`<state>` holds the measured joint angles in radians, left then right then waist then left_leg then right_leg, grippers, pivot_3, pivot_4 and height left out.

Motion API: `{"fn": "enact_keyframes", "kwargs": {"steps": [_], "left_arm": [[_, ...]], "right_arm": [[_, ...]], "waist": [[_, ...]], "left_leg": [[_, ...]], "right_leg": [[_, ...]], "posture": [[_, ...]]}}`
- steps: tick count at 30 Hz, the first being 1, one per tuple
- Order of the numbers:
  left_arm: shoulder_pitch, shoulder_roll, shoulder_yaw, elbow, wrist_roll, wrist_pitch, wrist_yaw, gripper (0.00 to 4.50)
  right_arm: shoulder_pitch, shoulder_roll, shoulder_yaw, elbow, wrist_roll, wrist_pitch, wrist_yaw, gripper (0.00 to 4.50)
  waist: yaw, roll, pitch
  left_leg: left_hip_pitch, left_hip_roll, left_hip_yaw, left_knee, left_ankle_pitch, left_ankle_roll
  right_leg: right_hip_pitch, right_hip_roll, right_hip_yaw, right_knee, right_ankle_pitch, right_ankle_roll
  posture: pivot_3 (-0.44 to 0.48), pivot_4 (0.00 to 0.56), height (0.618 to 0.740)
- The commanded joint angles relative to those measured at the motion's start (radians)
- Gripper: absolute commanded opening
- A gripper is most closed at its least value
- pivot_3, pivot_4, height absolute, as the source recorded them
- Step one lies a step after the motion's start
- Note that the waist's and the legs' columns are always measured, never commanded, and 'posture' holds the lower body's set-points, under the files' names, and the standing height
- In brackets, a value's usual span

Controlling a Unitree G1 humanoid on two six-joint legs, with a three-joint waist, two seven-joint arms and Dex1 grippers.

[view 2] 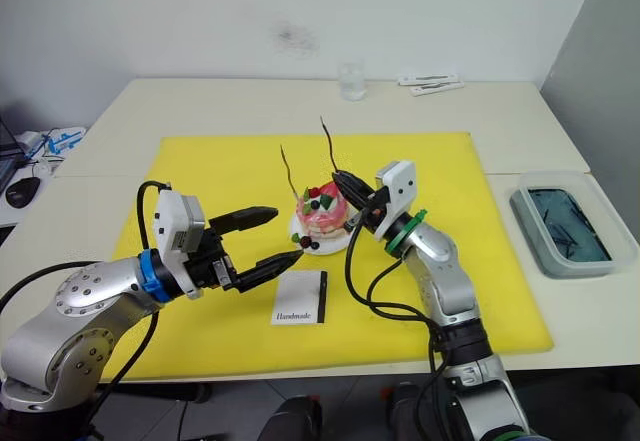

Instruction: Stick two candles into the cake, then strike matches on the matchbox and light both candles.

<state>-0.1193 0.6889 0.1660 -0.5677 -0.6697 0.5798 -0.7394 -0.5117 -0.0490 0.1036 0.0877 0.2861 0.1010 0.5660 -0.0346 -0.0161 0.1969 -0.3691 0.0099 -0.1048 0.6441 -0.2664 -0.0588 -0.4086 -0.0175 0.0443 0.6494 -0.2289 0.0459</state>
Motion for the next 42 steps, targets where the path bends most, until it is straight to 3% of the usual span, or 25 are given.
{"fn": "enact_keyframes", "kwargs": {"steps": [1,42], "left_arm": [[0.007,0.012,0.031,-0.007,0.006,-0.027,-0.009,4.5],[0.003,0.009,0.008,-0.001,0.028,-0.048,-0.04,4.5]], "right_arm": [[-0.007,0.009,-0.004,0.023,-0.014,-0.052,-0.005,0.03],[0.027,0.053,0.019,0.072,-0.051,-0.119,-0.029,0.03]], "waist": [[0.0,0.0,0.0],[-0.001,0.0,0.0]], "left_leg": [[0.0,0.0,0.0,0.0,0.0,0.0],[0.0,0.0,0.0,-0.001,0.0,0.0]], "right_leg": [[0.0,0.0,0.0,0.0,0.0,0.0],[0.0,0.0,0.0,0.0,0.0,0.0]], "posture": [[0.0,0.15,0.74],[0.0,0.15,0.74]]}}
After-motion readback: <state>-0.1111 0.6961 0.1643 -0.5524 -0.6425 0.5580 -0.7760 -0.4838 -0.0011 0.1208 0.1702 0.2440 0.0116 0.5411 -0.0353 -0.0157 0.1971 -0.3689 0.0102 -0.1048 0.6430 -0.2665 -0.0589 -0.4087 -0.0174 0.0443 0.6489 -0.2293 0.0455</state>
